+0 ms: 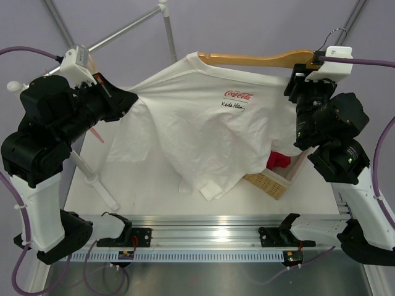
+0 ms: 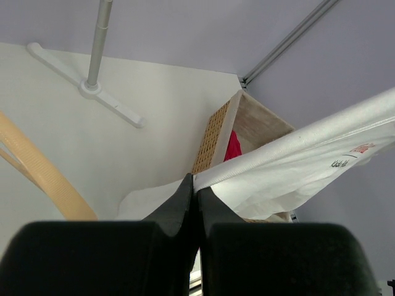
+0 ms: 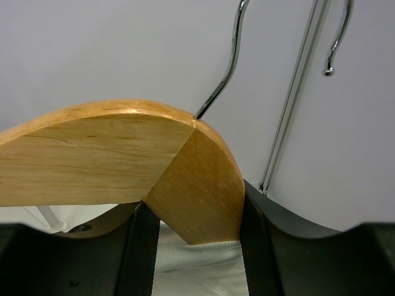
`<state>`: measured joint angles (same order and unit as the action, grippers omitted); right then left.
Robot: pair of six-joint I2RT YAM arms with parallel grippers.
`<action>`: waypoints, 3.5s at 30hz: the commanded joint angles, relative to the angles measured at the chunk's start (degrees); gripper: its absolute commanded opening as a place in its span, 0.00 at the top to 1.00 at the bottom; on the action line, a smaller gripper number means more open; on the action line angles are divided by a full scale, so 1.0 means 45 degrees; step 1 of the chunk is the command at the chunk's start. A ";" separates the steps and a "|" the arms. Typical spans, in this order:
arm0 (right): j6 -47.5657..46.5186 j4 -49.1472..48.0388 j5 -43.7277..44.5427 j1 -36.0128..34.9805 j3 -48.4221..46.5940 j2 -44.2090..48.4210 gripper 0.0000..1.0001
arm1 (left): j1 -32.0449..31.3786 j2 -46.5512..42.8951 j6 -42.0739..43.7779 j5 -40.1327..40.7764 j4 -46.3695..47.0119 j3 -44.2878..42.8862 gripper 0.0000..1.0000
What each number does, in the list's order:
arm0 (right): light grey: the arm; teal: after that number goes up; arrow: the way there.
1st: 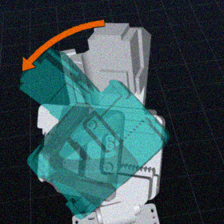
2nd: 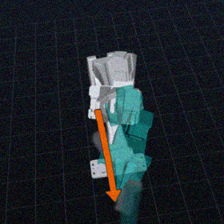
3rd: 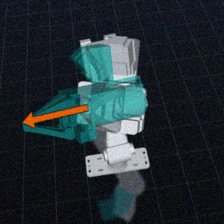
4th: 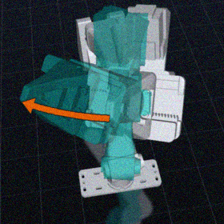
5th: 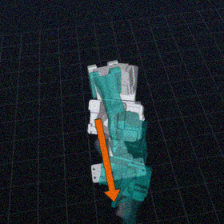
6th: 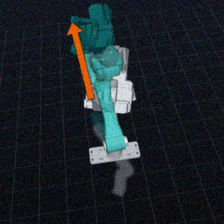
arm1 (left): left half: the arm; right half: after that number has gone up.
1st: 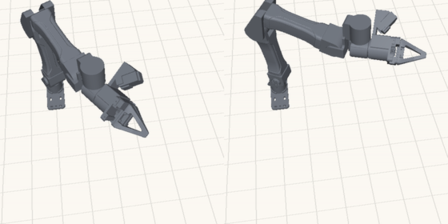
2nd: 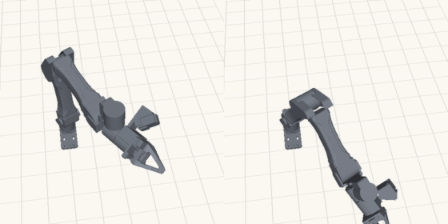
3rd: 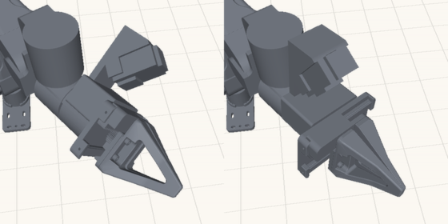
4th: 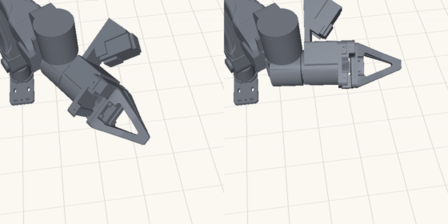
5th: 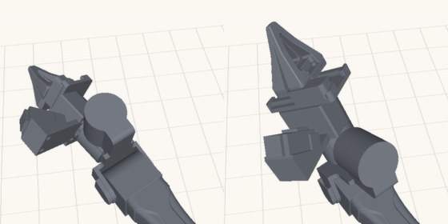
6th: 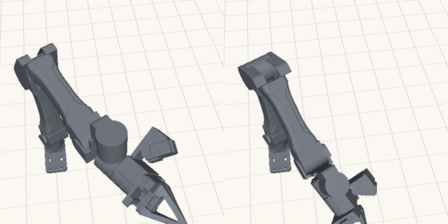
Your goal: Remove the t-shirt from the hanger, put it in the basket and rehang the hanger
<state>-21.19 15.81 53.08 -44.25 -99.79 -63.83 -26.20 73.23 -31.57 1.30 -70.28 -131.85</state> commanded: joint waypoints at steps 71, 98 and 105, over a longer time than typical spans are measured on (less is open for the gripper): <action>0.3791 0.4259 -0.7655 0.1786 -0.2866 0.1117 1.00 | 0.0763 -0.2662 0.0319 -0.8547 0.9286 0.5042 0.01; 0.3928 0.2658 -0.5428 0.1786 -0.1476 -0.0541 1.00 | 0.0782 -0.0844 -0.0075 -1.1737 0.9976 0.4769 0.04; 0.4045 0.2462 -0.5584 0.1786 -0.1751 -0.0659 1.00 | 0.0763 -0.0454 0.0531 -1.0856 0.9290 0.4263 0.16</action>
<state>-5.93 34.44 27.33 -36.47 -104.73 -67.48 -22.85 70.35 -31.79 -50.00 -27.64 -109.97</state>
